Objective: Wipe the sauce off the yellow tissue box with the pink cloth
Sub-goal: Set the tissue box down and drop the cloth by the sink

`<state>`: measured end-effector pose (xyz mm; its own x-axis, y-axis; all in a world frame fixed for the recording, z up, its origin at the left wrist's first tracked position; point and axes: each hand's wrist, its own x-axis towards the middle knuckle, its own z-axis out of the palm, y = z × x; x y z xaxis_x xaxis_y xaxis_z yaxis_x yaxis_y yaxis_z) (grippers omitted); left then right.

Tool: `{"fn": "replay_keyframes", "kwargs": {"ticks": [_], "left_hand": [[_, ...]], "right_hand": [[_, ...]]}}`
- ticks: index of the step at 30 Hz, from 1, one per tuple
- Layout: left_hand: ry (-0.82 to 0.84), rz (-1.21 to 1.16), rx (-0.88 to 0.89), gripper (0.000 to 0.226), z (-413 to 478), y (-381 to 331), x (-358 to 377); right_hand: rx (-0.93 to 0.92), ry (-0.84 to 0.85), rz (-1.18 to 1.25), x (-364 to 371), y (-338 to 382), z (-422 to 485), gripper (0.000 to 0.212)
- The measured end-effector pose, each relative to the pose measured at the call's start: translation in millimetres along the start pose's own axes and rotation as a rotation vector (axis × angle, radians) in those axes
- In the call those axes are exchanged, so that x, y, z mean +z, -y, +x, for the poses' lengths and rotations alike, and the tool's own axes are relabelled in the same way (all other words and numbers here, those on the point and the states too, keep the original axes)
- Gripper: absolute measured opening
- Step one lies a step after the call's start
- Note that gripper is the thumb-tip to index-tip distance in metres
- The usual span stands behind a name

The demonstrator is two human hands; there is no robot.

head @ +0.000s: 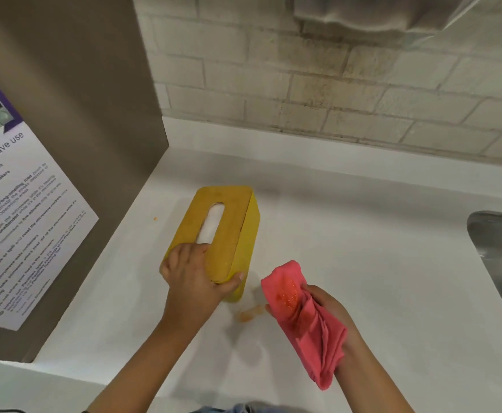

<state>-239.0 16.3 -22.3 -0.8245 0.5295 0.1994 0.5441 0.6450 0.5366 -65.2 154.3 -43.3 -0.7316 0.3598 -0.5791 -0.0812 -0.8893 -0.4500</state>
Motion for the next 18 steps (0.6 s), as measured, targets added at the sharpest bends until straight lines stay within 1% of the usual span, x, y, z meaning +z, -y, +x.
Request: {"fn": "replay_keyframes", "kwargs": {"ticks": [2, 6, 8, 10, 12, 14, 16, 18], "left_hand": [[0.022, 0.069, -0.012, 0.084, 0.1, -11.8, 9.0], [0.052, 0.145, 0.010, 0.086, -2.5, -24.9, 20.5], [0.068, 0.129, 0.020, 0.087, -3.7, -23.2, 19.6], [0.088, 0.034, 0.025, 0.084, -4.5, -21.4, 13.9], [0.076, -0.128, 0.049, 0.074, -6.9, -21.3, 3.9], [0.070, -0.248, 0.147, 0.057, -9.2, -24.6, -5.0], [0.098, -0.294, 0.259, 0.040, -10.5, -32.6, -9.1], [0.132, -0.313, 0.333, 0.030, -14.6, -45.7, -8.6]], "right_hand": [[0.006, -0.026, 0.012, 3.3, 0.3, -4.5, 0.027], [0.029, -0.139, 0.024, 10.2, 3.7, -16.6, 0.028], [0.033, -0.161, 0.073, 11.0, 4.4, -22.1, 0.030], [0.004, -0.185, 0.116, 10.5, 3.0, -28.0, 0.034], [-0.029, -0.179, 0.124, 14.2, 1.7, -32.6, 0.034], [-0.087, -0.191, 0.127, 16.6, 1.5, -35.9, 0.036], [-0.152, -0.187, 0.152, 16.5, 1.8, -42.4, 0.035], [-0.235, -0.191, 0.145, 10.4, 3.2, -49.4, 0.032]]}}
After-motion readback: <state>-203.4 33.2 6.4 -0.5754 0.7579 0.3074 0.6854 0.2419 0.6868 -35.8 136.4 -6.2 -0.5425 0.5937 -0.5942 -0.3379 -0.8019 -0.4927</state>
